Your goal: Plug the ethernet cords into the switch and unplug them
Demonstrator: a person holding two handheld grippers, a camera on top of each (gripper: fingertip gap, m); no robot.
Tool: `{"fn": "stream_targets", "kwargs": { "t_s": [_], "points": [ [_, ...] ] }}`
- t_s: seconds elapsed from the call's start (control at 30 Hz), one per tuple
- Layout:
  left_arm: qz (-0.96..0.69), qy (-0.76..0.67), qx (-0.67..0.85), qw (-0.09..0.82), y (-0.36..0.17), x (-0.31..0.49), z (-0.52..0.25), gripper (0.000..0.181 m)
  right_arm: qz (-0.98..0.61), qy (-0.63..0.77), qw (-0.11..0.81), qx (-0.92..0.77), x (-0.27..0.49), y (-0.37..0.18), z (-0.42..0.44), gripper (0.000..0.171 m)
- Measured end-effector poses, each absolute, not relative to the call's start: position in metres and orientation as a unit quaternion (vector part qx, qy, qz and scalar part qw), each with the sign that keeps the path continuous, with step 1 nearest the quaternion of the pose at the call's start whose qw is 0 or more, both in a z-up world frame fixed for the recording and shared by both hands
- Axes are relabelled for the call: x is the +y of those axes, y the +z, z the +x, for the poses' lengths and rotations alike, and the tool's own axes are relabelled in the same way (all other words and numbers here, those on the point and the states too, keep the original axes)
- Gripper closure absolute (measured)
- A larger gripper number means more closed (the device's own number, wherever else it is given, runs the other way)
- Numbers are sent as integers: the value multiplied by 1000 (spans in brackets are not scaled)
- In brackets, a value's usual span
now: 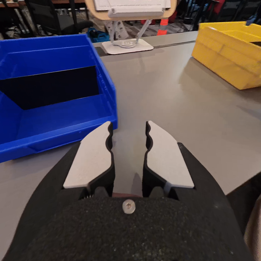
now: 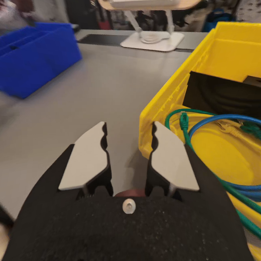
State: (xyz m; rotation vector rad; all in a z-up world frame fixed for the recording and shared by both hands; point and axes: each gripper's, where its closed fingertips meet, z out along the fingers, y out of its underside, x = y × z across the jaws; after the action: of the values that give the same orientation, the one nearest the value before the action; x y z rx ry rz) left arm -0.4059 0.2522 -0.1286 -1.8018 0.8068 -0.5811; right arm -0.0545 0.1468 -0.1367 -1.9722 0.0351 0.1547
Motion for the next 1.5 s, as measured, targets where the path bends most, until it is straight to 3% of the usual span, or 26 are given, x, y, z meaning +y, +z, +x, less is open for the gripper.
{"fn": "stream_targets", "kwargs": {
  "t_s": [0.03, 0.2, 0.3, 0.43, 0.53, 0.6, 0.63, 0.77, 0.83, 1.0, 1.23, 1.5],
  "points": [
    [-743, -255, 349, 511, -128, 245, -396, 136, -819, 85, 568, 2, 137, -128, -66, 121],
    [-700, -369, 407, 456, -121, 183, -310, 131, -769, 91, 633, 22, 85, -86, -82, 113],
    [-680, -409, 432, 429, -117, 149, -233, 124, -749, 27, 655, 95, 60, -71, -36, 115],
    [-671, -378, 476, 425, -119, 114, -127, 119, -760, -113, 603, 214, 26, -103, 61, 112],
    [-701, -322, 462, 437, -131, 120, -78, 126, -794, -161, 539, 231, 18, -143, 88, 114],
    [-727, -310, 432, 435, -138, 130, -66, 144, -788, -138, 538, 264, 23, -152, 93, 128],
    [-735, -309, 420, 433, -142, 135, -63, 165, -785, -123, 543, 271, 27, -151, 93, 132],
    [-732, -268, 421, 464, -143, 148, -67, 173, -796, -75, 537, 267, 43, -157, 88, 163],
    [-724, -245, 430, 480, -140, 148, -71, 174, -803, -104, 526, 261, 43, -157, 86, 167],
    [-717, -250, 409, 506, -116, 164, -105, 175, -776, -130, 566, 245, 58, -124, 57, 168],
    [-728, -203, 344, 557, -83, 228, -221, 175, -751, -98, 630, 172, 143, -83, -45, 168],
    [-758, -160, 313, 549, -119, 267, -298, 175, -773, -87, 614, 129, 198, -117, -119, 168]
  ]
}}
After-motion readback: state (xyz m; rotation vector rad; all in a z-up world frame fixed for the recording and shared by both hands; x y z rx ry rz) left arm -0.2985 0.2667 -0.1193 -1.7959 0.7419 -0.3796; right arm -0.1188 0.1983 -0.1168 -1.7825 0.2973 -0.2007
